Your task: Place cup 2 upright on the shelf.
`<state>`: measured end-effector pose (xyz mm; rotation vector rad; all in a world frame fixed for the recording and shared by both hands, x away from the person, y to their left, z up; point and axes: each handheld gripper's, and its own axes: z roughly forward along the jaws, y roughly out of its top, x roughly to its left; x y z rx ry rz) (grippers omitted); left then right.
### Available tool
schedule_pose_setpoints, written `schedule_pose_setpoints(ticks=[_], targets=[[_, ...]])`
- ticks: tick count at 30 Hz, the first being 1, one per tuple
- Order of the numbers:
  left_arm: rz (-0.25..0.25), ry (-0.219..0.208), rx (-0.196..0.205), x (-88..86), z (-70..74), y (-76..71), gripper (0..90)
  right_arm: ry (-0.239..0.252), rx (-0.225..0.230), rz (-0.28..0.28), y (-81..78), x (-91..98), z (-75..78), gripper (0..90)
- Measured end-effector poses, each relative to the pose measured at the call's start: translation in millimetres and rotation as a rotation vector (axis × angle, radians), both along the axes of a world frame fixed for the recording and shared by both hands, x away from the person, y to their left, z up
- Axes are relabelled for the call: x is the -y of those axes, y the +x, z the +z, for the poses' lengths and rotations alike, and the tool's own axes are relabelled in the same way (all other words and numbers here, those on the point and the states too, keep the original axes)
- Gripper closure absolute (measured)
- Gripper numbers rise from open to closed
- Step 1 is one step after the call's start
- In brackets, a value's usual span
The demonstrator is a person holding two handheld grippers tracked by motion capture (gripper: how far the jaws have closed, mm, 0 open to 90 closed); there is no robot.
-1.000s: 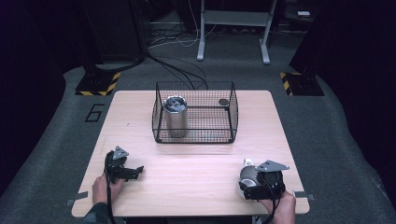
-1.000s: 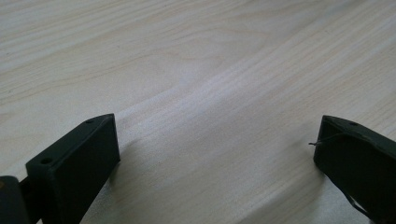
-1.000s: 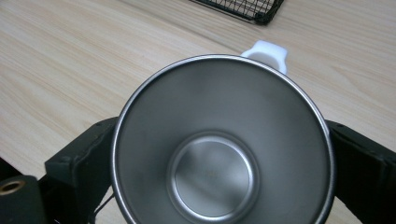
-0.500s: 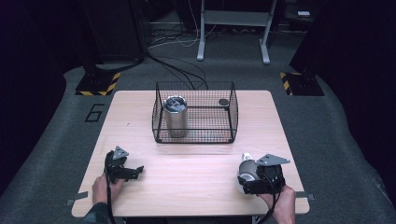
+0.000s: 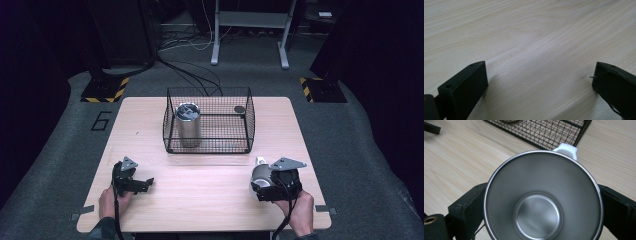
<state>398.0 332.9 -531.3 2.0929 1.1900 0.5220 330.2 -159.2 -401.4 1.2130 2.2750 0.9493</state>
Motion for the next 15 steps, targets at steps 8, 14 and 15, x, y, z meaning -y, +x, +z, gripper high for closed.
schedule_pose_setpoints(ticks=[8, 14, 15], targets=[[0.000, -0.001, 0.000, 0.0, -0.1, 0.1, 0.0, 0.002, 0.015, 0.021, 8.5, -7.5, 8.6, 5.4], [0.003, -0.005, -0.006, 0.1, 0.1, 0.1, 0.0, 0.007, 0.020, 0.020, 13.3, -12.7, 18.1, 5.4], [0.003, -0.004, -0.005, 0.1, 0.1, 0.1, 0.0, 0.006, 0.024, 0.027, 14.5, -13.3, 19.9, 5.4]])
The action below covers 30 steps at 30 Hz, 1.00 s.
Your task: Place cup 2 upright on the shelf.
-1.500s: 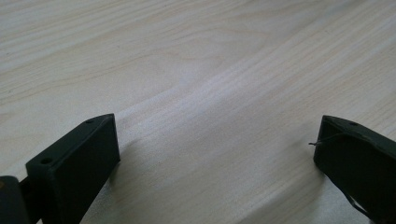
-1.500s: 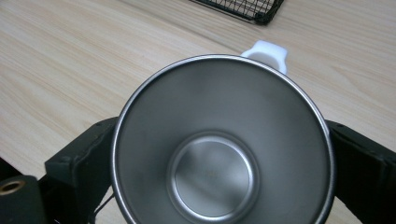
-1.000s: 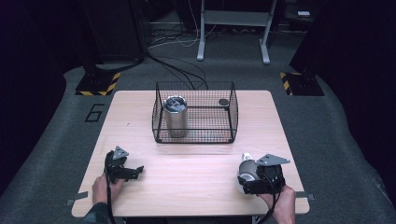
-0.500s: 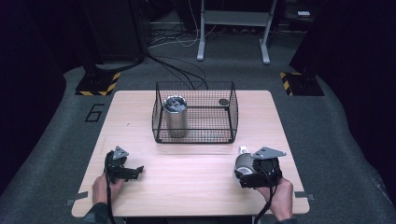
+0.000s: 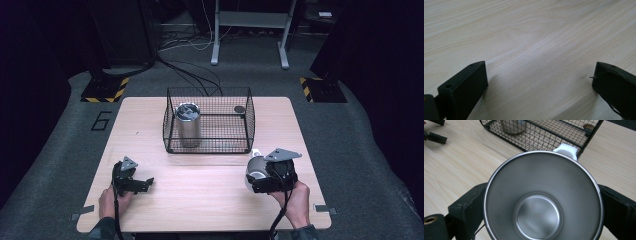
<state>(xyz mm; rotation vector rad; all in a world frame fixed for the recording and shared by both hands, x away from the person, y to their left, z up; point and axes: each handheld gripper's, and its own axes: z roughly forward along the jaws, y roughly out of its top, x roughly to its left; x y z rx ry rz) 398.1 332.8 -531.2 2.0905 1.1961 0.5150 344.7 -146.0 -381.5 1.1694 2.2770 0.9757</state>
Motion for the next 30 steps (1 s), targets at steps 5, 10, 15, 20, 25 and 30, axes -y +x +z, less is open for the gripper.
schedule_pose_setpoints(ticks=[5, 10, 15, 20, 25, 30], targets=[[0.001, -0.001, 0.000, 0.0, 0.0, 0.0, 0.0, -0.004, 0.010, 0.013, 5.9, -3.3, 5.8, 5.4], [0.004, -0.011, -0.013, 0.6, 0.2, -0.4, 0.0, -0.005, 0.013, 0.027, 13.2, -7.9, 11.6, 5.4], [0.002, -0.013, -0.014, 0.7, 0.2, 0.1, 0.0, 0.007, 0.020, 0.037, 21.5, -15.0, 20.1, 5.4], [0.001, -0.011, -0.013, 0.6, 0.3, 0.1, 0.0, -0.001, 0.024, 0.058, 30.6, -22.6, 27.9, 5.4], [0.005, -0.007, -0.001, 1.0, -0.3, 0.6, 0.0, 0.007, 0.029, 0.068, 40.3, -31.3, 37.2, 5.4], [0.006, -0.005, 0.002, -0.3, -0.4, -0.4, 0.0, 0.000, 0.038, 0.088, 53.0, -40.5, 47.2, 5.4]])
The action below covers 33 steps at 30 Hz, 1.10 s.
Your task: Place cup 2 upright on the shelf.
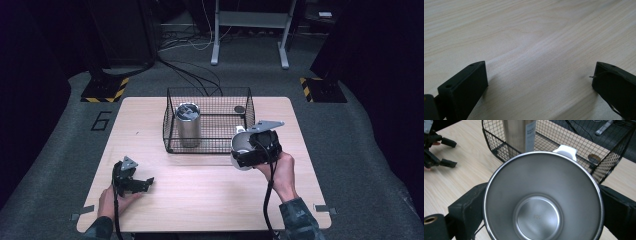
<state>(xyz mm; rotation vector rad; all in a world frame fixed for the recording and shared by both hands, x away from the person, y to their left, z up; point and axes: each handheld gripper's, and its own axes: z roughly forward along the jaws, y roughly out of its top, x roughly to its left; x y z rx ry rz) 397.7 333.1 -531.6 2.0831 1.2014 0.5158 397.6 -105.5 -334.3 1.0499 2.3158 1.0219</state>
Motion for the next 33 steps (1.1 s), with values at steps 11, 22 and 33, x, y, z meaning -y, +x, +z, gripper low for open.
schedule_pose_setpoints(ticks=[11, 22, 33], targets=[[0.019, -0.005, -0.002, -0.4, -0.1, -3.9, 0.0, -0.010, 0.012, 0.028, 31.4, -22.3, 17.7, 5.5], [0.015, -0.003, 0.001, -0.7, -0.3, -3.4, 0.0, -0.006, 0.009, 0.039, 59.1, -38.8, 23.4, 5.5], [0.010, 0.002, -0.003, -1.1, 0.1, -3.2, 0.0, -0.001, -0.013, 0.019, 84.5, -47.7, 19.0, 5.5]])
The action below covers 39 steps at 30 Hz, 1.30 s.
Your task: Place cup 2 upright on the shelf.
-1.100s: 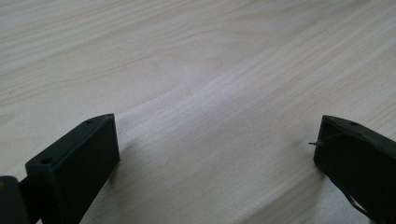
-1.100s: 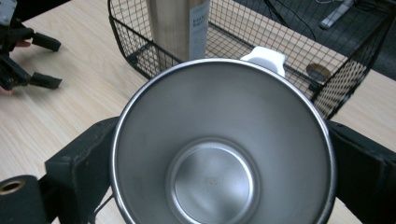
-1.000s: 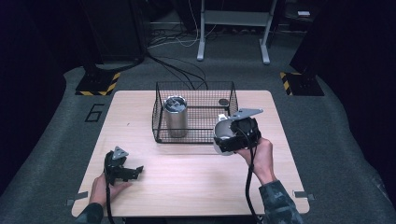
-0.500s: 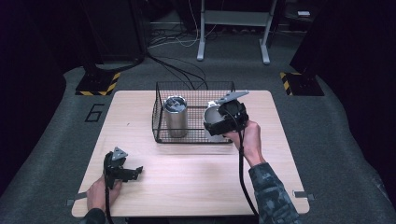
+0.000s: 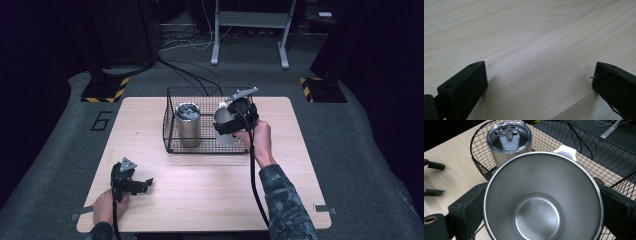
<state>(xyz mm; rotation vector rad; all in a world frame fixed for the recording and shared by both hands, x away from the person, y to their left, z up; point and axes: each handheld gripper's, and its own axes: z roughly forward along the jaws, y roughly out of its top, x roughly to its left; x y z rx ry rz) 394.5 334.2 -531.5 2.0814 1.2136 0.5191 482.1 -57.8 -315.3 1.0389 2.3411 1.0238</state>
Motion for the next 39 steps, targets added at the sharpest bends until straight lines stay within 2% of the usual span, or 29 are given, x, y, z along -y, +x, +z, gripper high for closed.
schedule_pose_setpoints(ticks=[4, 6, 7, 10, 11, 17, 18, 21, 27, 29, 32, 37, 39], targets=[[0.005, -0.008, -0.002, 0.5, -0.4, -0.2, 0.0, -0.001, 0.001, -0.006, 4.2, 0.0, 1.9, 5.5], [-0.003, 0.001, -0.002, -0.2, 0.2, 0.1, 0.0, -0.001, 0.002, -0.010, 5.8, -0.2, 2.5, 5.5], [0.006, -0.010, -0.002, 0.6, -0.4, -0.2, 0.0, -0.001, -0.001, -0.015, 6.4, -0.3, 2.8, 5.5], [-0.001, 0.001, 0.001, -0.1, 0.0, 0.1, 0.0, -0.009, 0.007, -0.013, 9.4, -0.5, 3.0, 5.5], [0.006, -0.009, -0.002, 0.6, -0.4, -0.3, 0.0, -0.012, -0.004, -0.019, 9.8, -0.6, 3.7, 5.5], [0.000, -0.001, 0.000, 0.0, -0.1, 0.0, 0.0, -0.008, 0.013, -0.022, 17.1, -3.7, 6.0, 5.5], [0.005, -0.008, -0.002, 0.5, -0.4, -0.2, 0.0, -0.010, 0.002, -0.031, 17.8, -4.6, 6.1, 5.5], [-0.001, 0.000, 0.000, 0.0, 0.0, 0.1, 0.0, -0.017, 0.010, -0.028, 23.5, -5.6, 4.3, 5.5], [0.004, -0.009, -0.002, 0.5, -0.4, 0.0, 0.0, -0.014, -0.020, -0.050, 31.3, -10.5, -1.9, 5.5], [0.000, -0.009, -0.005, 0.3, -0.2, 0.1, 0.0, -0.018, -0.013, -0.043, 34.9, -11.0, -3.2, 5.4], [0.002, -0.009, -0.002, 0.4, -0.4, 0.1, 0.0, -0.014, -0.021, -0.060, 38.0, -12.8, -4.2, 5.4], [0.003, -0.009, -0.002, 0.5, -0.4, 0.1, 0.0, -0.047, -0.013, -0.061, 43.4, -15.3, -5.1, 5.4], [0.002, -0.009, -0.002, 0.5, -0.4, 0.1, 0.0, -0.037, -0.018, -0.074, 43.5, -16.5, -5.3, 5.5]])
